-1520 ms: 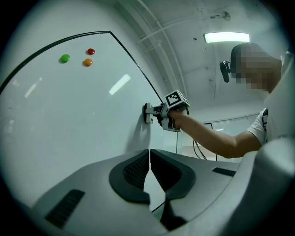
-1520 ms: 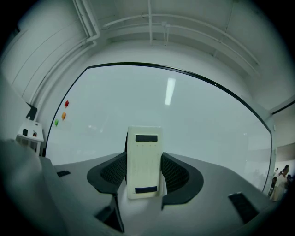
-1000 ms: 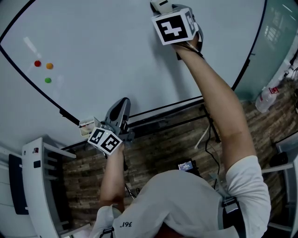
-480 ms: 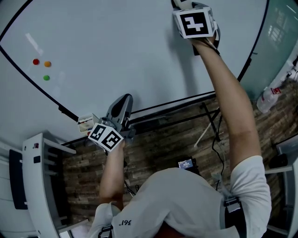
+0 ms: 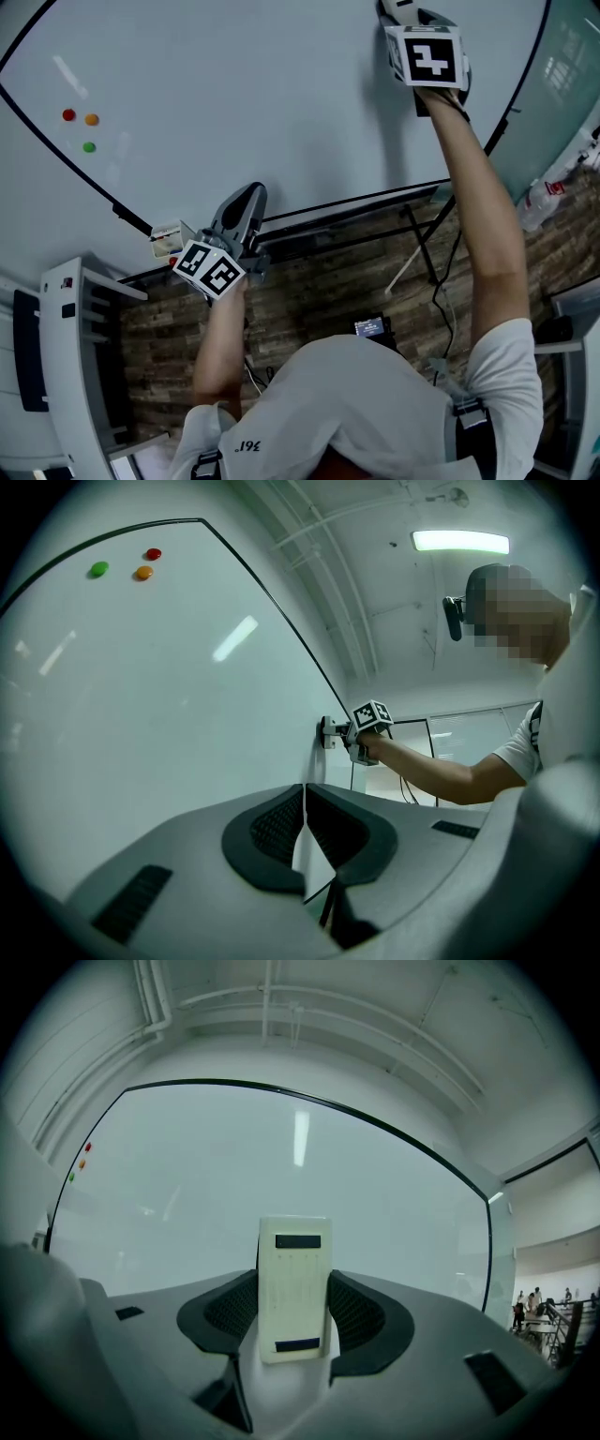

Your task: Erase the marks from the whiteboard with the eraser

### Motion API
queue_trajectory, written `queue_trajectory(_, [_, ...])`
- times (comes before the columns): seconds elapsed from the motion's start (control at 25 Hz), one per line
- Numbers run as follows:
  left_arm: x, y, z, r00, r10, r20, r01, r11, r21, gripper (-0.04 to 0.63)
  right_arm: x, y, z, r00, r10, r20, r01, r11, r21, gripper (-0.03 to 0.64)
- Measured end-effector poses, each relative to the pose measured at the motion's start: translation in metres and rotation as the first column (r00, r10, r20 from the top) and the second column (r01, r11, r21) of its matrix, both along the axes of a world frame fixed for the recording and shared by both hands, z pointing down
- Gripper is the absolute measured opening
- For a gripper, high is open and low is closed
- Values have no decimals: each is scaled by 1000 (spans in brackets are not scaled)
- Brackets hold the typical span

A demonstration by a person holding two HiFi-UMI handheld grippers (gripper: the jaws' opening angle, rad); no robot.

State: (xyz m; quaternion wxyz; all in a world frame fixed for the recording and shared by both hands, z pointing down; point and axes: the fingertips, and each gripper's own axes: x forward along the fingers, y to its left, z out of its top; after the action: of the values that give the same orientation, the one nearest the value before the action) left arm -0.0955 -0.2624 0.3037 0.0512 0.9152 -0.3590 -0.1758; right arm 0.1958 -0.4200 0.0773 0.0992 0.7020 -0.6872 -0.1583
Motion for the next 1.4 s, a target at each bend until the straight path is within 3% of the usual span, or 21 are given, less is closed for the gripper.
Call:
queue_trajectory(0.32, [24,-3,-12,999,33,11,-33,999,20,8,13,25,8,994,-90,65,89,996,18,250])
queue_trajectory(0.6, [41,2,-15,997,72,12,-73,997,31,8,8,53,42,967,-202,157,203,979,10,250])
queue_trajectory(0.92, [62,11,-6,994,109,11,-110,994,18,8,7,80,75,950,-249,186,252,968,9,250])
queue_trajectory(1.4, [58,23,17,993,118,-6,-118,992,-35,8,-9,106,143,916,-308,258,328,944,-37,250])
